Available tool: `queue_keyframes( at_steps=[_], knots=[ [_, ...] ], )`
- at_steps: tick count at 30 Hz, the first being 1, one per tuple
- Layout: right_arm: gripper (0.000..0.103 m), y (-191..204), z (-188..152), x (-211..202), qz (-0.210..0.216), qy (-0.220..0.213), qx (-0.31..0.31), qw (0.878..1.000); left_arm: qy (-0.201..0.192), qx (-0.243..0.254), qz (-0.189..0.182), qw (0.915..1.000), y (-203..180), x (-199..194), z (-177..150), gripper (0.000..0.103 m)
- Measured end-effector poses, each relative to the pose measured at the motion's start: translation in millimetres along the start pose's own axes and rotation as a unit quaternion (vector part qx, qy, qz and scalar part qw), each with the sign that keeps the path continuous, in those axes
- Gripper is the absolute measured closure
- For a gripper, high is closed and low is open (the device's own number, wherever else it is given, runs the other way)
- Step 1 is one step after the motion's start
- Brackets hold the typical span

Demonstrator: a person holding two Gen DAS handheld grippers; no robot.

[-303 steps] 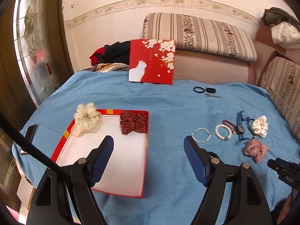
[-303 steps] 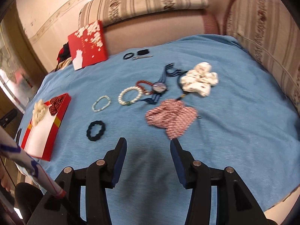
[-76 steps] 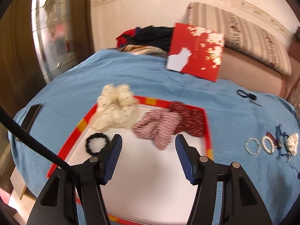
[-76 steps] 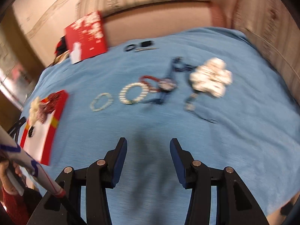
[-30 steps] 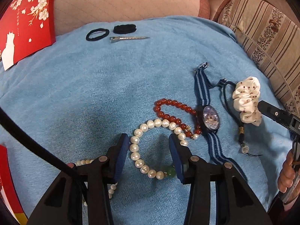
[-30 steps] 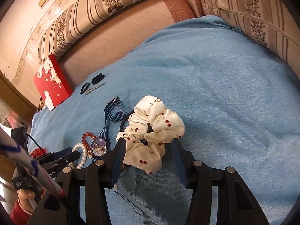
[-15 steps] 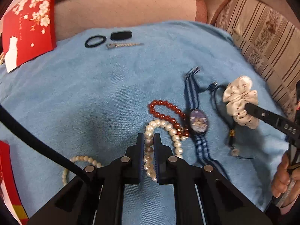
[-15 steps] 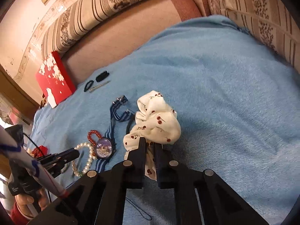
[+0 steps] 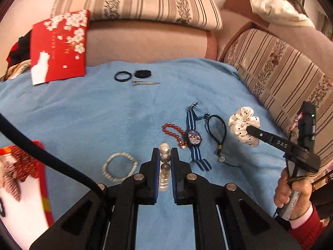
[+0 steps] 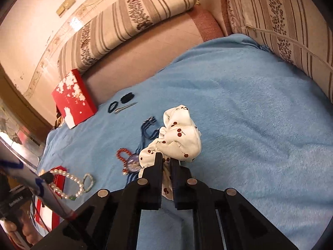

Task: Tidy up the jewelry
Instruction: 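Carry pearl bracelet and cherry scrunchie into the red tray and open both tools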

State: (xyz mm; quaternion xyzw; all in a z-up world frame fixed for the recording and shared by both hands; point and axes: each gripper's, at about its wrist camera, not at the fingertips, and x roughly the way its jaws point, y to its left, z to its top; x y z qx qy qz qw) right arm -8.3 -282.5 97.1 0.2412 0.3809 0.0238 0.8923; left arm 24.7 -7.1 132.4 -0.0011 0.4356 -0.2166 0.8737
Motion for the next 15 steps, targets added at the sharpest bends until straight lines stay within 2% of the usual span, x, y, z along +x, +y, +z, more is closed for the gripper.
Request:
queue_keyframes(
  at_steps=[6, 10, 15],
  knots=[
    [0.094, 24, -12, -13, 0.008, -0.009, -0.023, 1.000, -0.023, -0.019, 0.019, 0.9994, 26, -53, -21, 0.094],
    [0.095, 37, -20, -15, 0.010, -0.008, -0.033, 0.999, -0.036, -0.038, 0.056, 0.9971, 54, -83, -44, 0.094],
    [0.094, 59, -28, -21, 0.018, -0.009, -0.043, 0.999, -0.038, -0.092, 0.090, 0.9910, 103, -111, -77, 0.094]
  ],
)
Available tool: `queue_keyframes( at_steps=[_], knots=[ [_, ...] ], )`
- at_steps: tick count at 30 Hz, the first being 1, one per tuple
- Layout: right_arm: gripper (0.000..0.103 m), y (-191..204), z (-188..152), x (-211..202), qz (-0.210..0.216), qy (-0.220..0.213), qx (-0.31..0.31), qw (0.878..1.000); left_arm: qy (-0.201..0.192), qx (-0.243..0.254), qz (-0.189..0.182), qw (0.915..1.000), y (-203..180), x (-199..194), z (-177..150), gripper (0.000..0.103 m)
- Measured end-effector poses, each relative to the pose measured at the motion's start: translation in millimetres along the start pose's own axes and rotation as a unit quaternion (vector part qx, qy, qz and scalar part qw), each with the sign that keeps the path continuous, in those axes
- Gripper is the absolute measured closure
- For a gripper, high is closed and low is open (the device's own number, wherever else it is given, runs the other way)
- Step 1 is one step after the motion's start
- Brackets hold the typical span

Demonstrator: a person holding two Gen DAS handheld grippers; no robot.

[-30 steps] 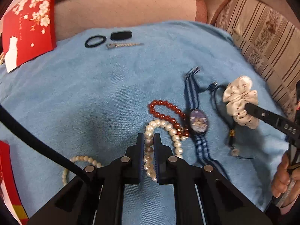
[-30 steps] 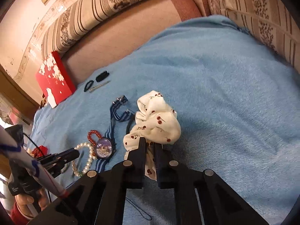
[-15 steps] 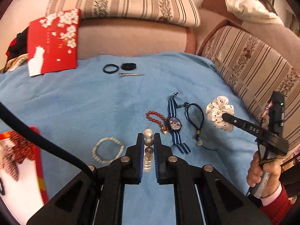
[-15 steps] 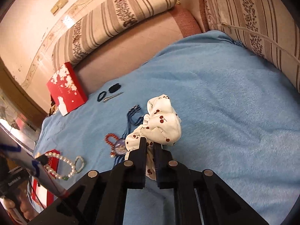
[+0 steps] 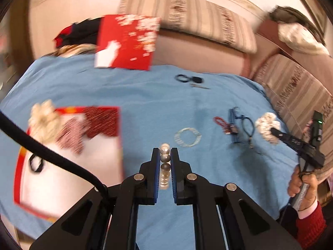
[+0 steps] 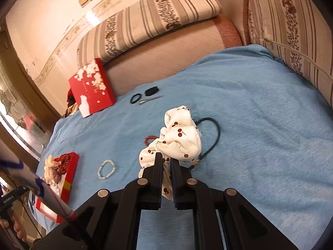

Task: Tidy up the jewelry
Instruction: 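Carry pearl bracelet and cherry scrunchie into the red tray and open both tools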

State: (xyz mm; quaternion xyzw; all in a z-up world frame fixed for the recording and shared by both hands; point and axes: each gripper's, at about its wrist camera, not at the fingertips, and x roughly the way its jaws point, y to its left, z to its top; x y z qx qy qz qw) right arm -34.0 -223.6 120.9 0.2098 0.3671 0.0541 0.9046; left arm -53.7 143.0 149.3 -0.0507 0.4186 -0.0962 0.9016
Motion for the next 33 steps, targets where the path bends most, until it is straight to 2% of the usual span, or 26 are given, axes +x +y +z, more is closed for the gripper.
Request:
queue_keyframes(
  at_steps=[7, 15, 23, 26, 33],
  knots=[
    [0.094, 67, -13, -10, 0.035, 0.001, -0.054, 0.998, 0.007, -0.082, 0.055, 0.9951, 84, -12, -27, 0.094],
    [0.094, 170, -44, 16, 0.097, 0.054, -0.134, 0.985, 0.017, -0.164, 0.100, 0.9812, 157, -12, -52, 0.094],
    [0.094, 284, -96, 55, 0.154, 0.123, -0.222, 0.955, 0.015, -0.247, 0.141, 0.9587, 213, -6, -70, 0.094],
    [0.094, 324, -119, 78, 0.167, 0.153, -0.247, 0.942, 0.012, -0.248, 0.160, 0.9554, 222, -9, -72, 0.094],
    [0.094, 374, -156, 129, 0.167, 0.207, -0.271, 0.925, 0.010, -0.261, 0.181, 0.9482, 239, -13, -78, 0.094]
  ],
)
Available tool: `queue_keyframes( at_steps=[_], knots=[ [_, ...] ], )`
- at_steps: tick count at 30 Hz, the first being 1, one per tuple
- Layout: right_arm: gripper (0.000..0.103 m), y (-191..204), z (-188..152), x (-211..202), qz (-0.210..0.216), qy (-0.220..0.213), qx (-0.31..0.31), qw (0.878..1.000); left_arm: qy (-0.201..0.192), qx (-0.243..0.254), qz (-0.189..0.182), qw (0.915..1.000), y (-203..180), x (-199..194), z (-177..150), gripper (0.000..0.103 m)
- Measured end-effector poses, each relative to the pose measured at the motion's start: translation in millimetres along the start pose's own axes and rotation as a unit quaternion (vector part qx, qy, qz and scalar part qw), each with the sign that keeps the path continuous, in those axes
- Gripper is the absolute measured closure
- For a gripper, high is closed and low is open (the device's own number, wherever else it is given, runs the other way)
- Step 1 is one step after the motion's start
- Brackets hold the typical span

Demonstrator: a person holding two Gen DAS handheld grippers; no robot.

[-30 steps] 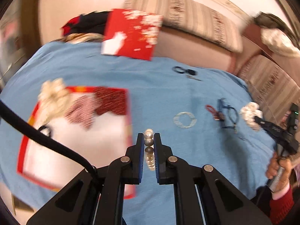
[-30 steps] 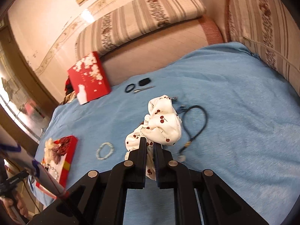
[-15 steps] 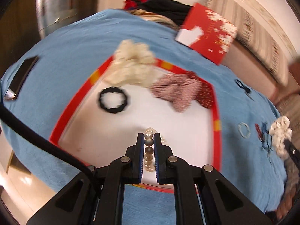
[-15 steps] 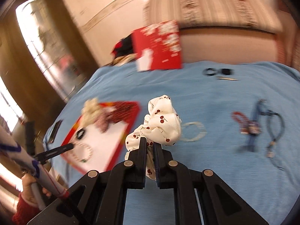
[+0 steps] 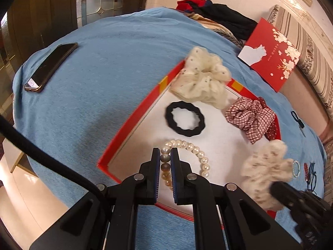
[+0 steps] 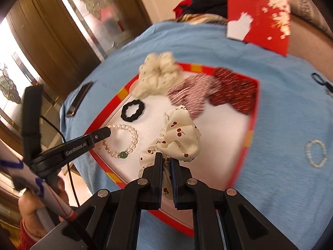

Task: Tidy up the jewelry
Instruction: 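Carry pearl bracelet and cherry scrunchie into the red tray and open both tools, then withdraw both open tools from the tray toward the remaining jewelry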

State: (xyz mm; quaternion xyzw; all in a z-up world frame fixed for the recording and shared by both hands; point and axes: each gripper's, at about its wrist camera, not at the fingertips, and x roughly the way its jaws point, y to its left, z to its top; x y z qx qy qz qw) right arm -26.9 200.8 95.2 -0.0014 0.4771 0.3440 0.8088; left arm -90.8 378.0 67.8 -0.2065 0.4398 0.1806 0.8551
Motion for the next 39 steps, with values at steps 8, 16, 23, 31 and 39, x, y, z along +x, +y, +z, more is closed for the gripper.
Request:
queue_keyframes(
  at_steps=[8, 16, 23, 31, 39],
  knots=[
    [0.094, 15, 22, 44, 0.008, 0.027, 0.011, 1.000, -0.020, -0.018, -0.023, 0.9994, 7, -8, 2, 0.094],
    [0.094, 32, 42, 62, 0.003, 0.029, 0.001, 1.000, -0.050, -0.033, -0.030, 0.9978, 8, -17, 5, 0.094],
    [0.062, 28, 39, 48, -0.008, 0.016, 0.001, 1.000, -0.073, -0.043, -0.010, 0.9964, 10, -22, 6, 0.072],
    [0.057, -13, 12, -29, -0.031, -0.029, 0.026, 0.999, -0.091, -0.018, 0.019, 0.9955, -2, -27, 1, 0.061],
    [0.055, -82, -54, -112, -0.103, -0.063, 0.072, 0.990, -0.124, 0.043, 0.050, 0.9901, -34, -41, -16, 0.050]
  ],
)
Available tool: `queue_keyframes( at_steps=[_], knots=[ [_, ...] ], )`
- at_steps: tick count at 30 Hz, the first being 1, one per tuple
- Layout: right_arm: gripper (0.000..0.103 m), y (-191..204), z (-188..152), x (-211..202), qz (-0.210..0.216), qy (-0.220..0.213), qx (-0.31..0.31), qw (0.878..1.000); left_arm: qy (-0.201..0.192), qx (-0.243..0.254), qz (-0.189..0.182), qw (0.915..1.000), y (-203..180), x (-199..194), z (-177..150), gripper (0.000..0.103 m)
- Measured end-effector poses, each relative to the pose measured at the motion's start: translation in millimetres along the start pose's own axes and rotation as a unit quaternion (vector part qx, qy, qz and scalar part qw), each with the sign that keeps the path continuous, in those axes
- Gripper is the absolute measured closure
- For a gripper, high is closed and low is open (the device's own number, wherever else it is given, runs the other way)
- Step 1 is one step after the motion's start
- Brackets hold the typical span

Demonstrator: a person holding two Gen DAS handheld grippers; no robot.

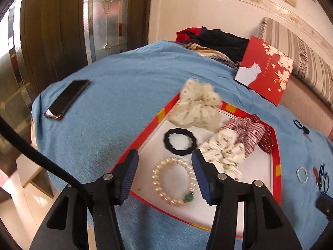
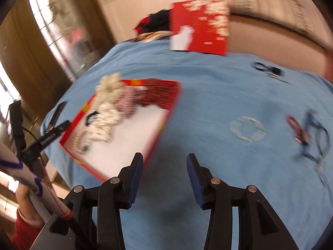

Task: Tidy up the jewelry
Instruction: 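Withdraw both open tools from the tray toward the remaining jewelry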

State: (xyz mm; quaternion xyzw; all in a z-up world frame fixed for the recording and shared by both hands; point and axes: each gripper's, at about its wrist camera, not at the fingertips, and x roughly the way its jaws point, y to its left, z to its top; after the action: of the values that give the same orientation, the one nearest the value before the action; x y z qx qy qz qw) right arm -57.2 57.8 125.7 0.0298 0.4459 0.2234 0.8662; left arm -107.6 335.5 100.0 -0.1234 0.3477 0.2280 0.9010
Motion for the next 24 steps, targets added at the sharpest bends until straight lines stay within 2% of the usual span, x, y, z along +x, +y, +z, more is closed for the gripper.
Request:
queue_keyframes(
  at_steps=[5, 8, 12, 14, 20, 24],
  knots=[
    [0.055, -56, -31, -37, -0.040, -0.018, 0.044, 0.998, -0.038, 0.060, 0.008, 0.9975, -38, -23, -12, 0.050],
    [0.055, -86, -48, -53, -0.059, -0.025, 0.068, 0.996, -0.073, 0.120, 0.006, 0.9901, -70, -41, -25, 0.049],
    [0.055, -117, -65, -71, -0.075, -0.032, 0.098, 0.992, -0.088, 0.187, -0.014, 0.9783, -105, -61, -48, 0.049],
    [0.055, -129, -72, -80, -0.083, -0.037, 0.104, 0.990, -0.083, 0.202, -0.028, 0.9756, -116, -70, -57, 0.049],
    [0.054, -163, -89, -101, -0.102, -0.049, 0.132, 0.985, -0.031, 0.225, -0.104, 0.9681, -154, -92, -74, 0.046],
    [0.055, -181, -97, -109, -0.110, -0.055, 0.152, 0.981, -0.018, 0.235, -0.138, 0.9619, -181, -105, -76, 0.046]
  ],
)
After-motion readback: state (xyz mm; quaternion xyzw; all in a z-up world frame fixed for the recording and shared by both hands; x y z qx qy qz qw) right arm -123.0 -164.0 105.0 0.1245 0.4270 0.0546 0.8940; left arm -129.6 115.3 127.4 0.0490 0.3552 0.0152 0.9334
